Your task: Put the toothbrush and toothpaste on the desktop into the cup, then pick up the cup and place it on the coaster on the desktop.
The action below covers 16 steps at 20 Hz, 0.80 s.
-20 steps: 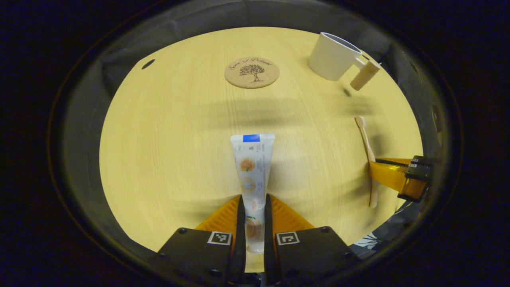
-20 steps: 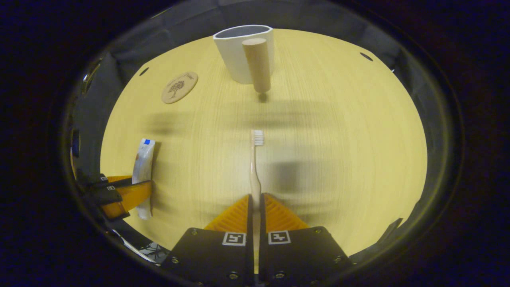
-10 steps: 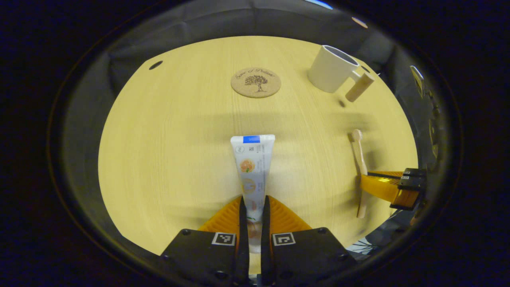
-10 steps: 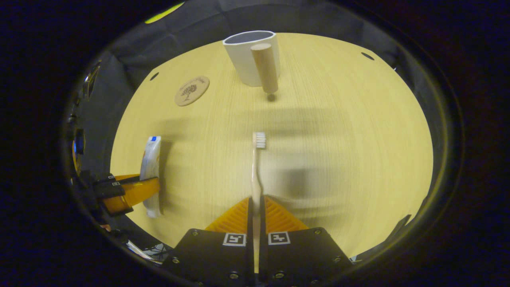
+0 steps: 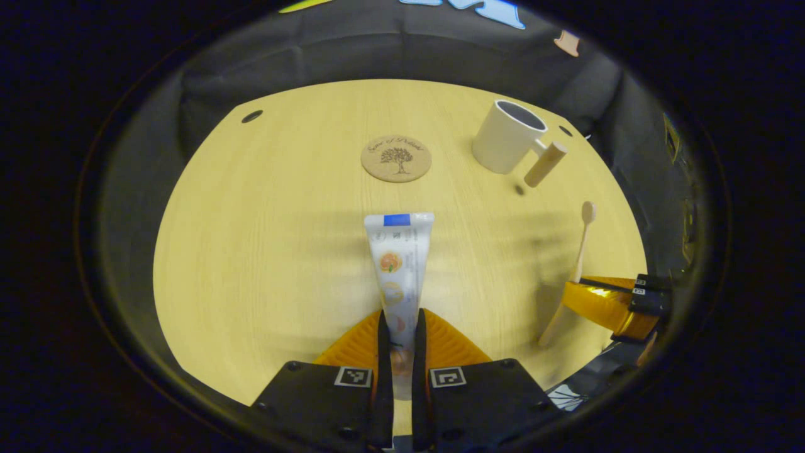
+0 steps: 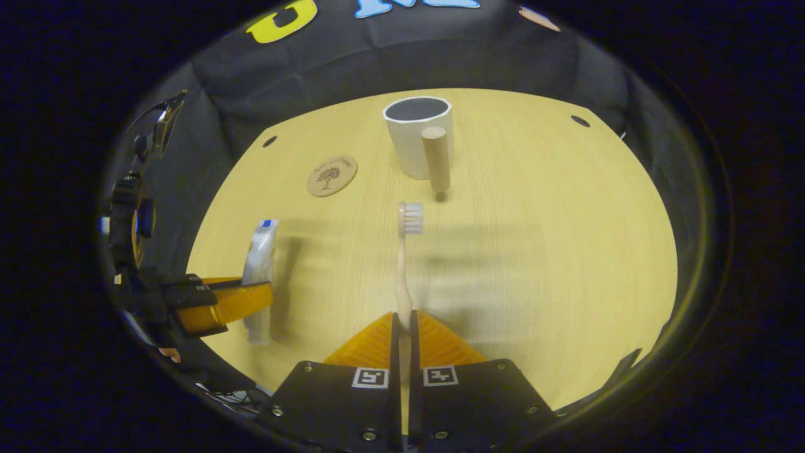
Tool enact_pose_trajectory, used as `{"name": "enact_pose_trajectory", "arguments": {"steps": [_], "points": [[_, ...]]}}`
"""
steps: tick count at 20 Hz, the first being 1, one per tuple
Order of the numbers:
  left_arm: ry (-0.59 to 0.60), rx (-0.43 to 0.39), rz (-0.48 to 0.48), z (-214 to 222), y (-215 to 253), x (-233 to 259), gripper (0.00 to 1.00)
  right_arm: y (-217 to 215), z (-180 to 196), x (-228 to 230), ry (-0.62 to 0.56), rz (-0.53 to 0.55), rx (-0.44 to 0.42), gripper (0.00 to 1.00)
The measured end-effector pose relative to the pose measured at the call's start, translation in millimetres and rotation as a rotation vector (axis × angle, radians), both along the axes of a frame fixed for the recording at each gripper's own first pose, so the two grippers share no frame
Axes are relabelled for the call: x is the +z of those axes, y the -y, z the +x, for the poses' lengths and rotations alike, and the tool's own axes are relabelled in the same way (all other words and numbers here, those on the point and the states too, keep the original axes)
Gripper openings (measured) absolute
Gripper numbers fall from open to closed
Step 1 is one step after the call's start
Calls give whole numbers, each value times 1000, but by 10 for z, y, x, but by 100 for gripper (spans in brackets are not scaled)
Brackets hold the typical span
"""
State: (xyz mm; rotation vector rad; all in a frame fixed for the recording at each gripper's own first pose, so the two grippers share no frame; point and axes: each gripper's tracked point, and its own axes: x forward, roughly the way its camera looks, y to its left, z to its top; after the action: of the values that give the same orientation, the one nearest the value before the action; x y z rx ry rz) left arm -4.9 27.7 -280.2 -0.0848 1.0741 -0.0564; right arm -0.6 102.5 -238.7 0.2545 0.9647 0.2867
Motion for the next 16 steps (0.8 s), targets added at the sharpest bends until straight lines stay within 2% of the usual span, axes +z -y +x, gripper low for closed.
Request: {"name": "enact_pose_trajectory", "arguments": {"steps": [5,16], "points": [[68,13,-20,116,64,166,18,65,45,254,95,14,-31,6],[271,-13,-16,737,191,689,19,253,651,1033,371,24,-86,6]]}}
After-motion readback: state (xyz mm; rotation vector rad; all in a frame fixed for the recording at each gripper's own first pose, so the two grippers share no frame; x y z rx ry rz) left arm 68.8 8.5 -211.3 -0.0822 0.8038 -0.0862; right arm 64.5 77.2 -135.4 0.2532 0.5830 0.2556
